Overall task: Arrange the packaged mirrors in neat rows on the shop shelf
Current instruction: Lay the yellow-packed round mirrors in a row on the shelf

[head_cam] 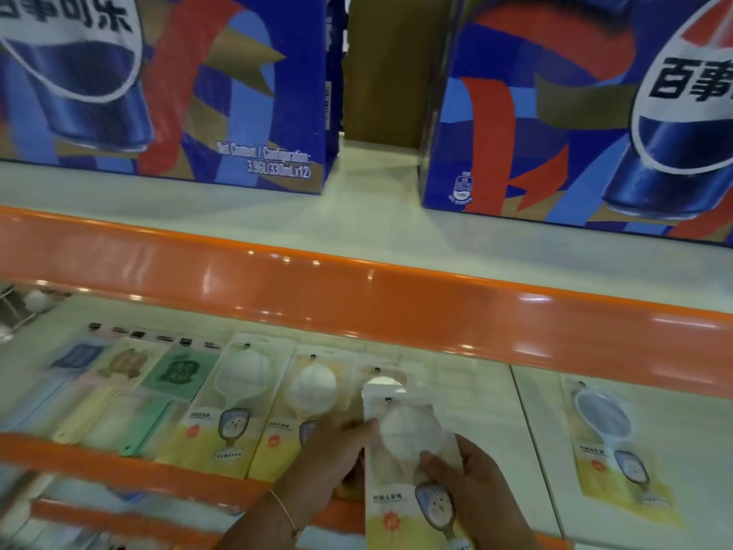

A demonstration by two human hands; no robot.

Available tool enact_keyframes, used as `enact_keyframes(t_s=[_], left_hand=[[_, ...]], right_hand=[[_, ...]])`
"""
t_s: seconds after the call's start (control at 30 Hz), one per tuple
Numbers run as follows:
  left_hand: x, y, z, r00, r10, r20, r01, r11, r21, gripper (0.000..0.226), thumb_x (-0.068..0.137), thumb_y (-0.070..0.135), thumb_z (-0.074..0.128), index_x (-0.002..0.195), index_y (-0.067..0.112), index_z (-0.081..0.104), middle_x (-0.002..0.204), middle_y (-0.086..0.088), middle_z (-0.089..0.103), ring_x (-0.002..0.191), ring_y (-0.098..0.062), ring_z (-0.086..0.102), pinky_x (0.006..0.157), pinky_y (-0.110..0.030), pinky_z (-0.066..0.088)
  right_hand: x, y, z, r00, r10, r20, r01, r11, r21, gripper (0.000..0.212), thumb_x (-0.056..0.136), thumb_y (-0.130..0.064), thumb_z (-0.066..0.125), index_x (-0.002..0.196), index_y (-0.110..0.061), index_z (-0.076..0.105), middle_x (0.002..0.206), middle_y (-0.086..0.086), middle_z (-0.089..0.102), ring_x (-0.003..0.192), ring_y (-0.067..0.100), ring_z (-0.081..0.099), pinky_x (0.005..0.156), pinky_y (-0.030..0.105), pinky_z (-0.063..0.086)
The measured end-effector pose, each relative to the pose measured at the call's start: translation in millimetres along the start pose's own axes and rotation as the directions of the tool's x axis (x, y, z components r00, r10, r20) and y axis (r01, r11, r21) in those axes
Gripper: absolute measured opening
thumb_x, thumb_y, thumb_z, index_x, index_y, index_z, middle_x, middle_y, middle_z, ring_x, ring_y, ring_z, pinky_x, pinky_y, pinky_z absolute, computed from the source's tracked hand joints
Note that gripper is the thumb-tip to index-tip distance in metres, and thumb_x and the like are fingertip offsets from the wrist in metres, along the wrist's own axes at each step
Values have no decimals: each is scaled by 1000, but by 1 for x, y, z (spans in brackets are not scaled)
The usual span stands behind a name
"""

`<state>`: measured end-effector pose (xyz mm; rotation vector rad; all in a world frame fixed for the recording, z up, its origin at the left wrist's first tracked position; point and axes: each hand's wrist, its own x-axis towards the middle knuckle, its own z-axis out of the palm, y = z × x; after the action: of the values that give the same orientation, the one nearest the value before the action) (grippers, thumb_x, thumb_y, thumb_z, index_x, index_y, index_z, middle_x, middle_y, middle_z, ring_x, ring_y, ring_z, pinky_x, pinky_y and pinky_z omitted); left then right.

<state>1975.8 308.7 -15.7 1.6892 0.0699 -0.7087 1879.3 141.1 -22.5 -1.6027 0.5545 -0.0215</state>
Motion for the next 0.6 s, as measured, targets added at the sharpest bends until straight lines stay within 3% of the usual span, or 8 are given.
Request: enact_keyframes(t_s=[0.1, 0.17, 0.27, 0.33, 0.4, 0.5, 0.6], left_hand=[[2, -11, -27, 946, 299, -125, -258, 928, 270, 13, 94, 30, 53, 91, 24, 64, 74, -1, 69, 47, -5, 55, 47, -21, 44], [8, -25, -45, 825, 551, -127, -409, 736, 539, 13, 94, 29, 51, 94, 26, 63, 71, 5, 66, 57, -4, 57, 54, -15, 43], [18, -44, -65, 669, 742, 41, -502, 410, 762, 21, 90, 30, 48, 95, 22, 66, 83, 8, 63, 78, -9, 58, 67, -15, 42], [22, -54, -74, 611, 778, 145, -523, 259, 812, 24, 87, 35, 48, 97, 23, 66, 97, 7, 63, 94, -9, 55, 77, -16, 44], [24, -62, -78, 600, 767, 227, -523, 161, 837, 30, 88, 41, 48, 105, 24, 65, 117, 5, 61, 116, -13, 52, 95, -24, 44], [28, -73, -80, 648, 718, 255, -479, 124, 869, 37, 91, 48, 43, 114, 25, 59, 133, 0, 54, 133, -23, 41, 111, -38, 34], [28, -79, -80, 661, 704, 259, -428, 70, 901, 38, 91, 50, 41, 116, 26, 55, 135, -2, 52, 135, -25, 39, 113, -40, 30]], right_hand=[[14, 12, 9, 989, 15, -148, -16, 1000, -4, 14, 81, -15, 73, 95, -16, 73, 80, 4, 76, 79, 19, 72, 72, 33, 57], [21, 15, 15, 979, 24, -201, -22, 1000, 10, 17, 80, -16, 75, 96, -17, 72, 83, 4, 77, 82, 23, 73, 79, 44, 58], [33, 19, 24, 967, 15, -253, -19, 1000, -12, 18, 81, -14, 74, 98, -19, 71, 85, 3, 77, 80, 22, 73, 70, 38, 59], [43, 23, 28, 964, -3, -266, -22, 996, -91, 23, 80, -20, 74, 102, -20, 70, 87, -1, 76, 82, 20, 72, 73, 42, 59], [51, 24, 30, 958, -31, -285, -35, 974, -223, 26, 78, -27, 73, 104, -22, 68, 89, -2, 74, 82, 18, 70, 76, 43, 58], [53, 18, 39, 939, -101, -329, -53, 902, -428, 26, 79, -35, 70, 101, -22, 63, 87, -1, 69, 80, 20, 63, 68, 34, 49], [53, 15, 46, 929, -145, -340, -58, 851, -522, 29, 81, -44, 65, 104, -28, 55, 89, -2, 67, 81, 22, 61, 69, 30, 44]])
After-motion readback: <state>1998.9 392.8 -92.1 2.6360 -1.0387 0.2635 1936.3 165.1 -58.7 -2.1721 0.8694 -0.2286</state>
